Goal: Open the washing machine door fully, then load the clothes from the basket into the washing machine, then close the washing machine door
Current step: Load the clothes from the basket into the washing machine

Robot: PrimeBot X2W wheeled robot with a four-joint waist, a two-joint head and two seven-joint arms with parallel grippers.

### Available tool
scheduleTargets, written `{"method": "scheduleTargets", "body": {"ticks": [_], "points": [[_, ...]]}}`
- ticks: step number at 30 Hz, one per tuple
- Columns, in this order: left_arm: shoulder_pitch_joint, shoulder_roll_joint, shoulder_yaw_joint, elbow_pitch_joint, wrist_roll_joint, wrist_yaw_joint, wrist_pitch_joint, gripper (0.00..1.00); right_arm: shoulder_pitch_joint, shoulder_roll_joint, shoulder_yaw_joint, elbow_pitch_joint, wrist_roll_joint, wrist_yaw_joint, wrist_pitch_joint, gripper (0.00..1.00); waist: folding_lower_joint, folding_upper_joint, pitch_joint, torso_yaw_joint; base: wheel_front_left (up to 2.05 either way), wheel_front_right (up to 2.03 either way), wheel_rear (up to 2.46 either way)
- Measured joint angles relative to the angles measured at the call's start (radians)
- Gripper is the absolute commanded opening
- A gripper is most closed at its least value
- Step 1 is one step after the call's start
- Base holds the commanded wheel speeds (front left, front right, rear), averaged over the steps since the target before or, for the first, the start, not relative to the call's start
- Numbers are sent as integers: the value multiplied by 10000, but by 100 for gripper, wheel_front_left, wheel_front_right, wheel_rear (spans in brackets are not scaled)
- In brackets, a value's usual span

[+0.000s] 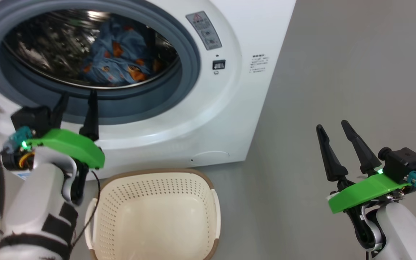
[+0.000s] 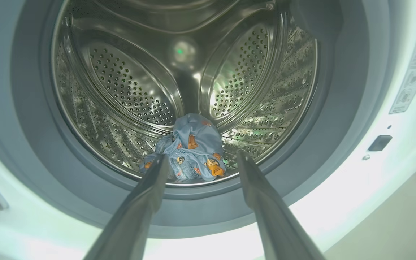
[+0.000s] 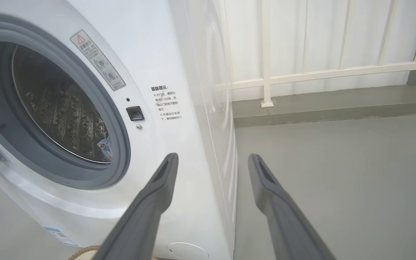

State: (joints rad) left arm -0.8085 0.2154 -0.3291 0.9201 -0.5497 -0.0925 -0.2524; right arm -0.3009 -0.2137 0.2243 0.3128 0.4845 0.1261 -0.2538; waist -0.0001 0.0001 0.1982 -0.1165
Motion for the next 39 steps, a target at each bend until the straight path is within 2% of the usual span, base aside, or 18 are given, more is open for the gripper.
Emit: {"method": "scheduleTargets", "body": {"ticks": [15, 25, 31, 39], "points": [[3808, 222, 867, -3509, 232, 533, -2, 100, 493, -82, -84, -19, 86, 0, 0, 100, 1, 0, -1113, 805, 0, 0, 0], [6086, 267, 1400, -5739, 155, 848, -2, 100, 711, -196, -63, -67, 88, 0, 0, 100, 2, 0, -1459, 922, 0, 0, 0], [6741, 270, 1511, -6579, 165, 940, -2, 100, 862, -238, -82, -65, 90, 0, 0, 100, 1, 0, -1600, 840, 0, 0, 0], [6958, 362, 1473, -6882, 410, 1233, 0, 100, 902, -268, -52, -61, 90, 0, 0, 100, 1, 0, -1694, 784, 0, 0, 0]]}}
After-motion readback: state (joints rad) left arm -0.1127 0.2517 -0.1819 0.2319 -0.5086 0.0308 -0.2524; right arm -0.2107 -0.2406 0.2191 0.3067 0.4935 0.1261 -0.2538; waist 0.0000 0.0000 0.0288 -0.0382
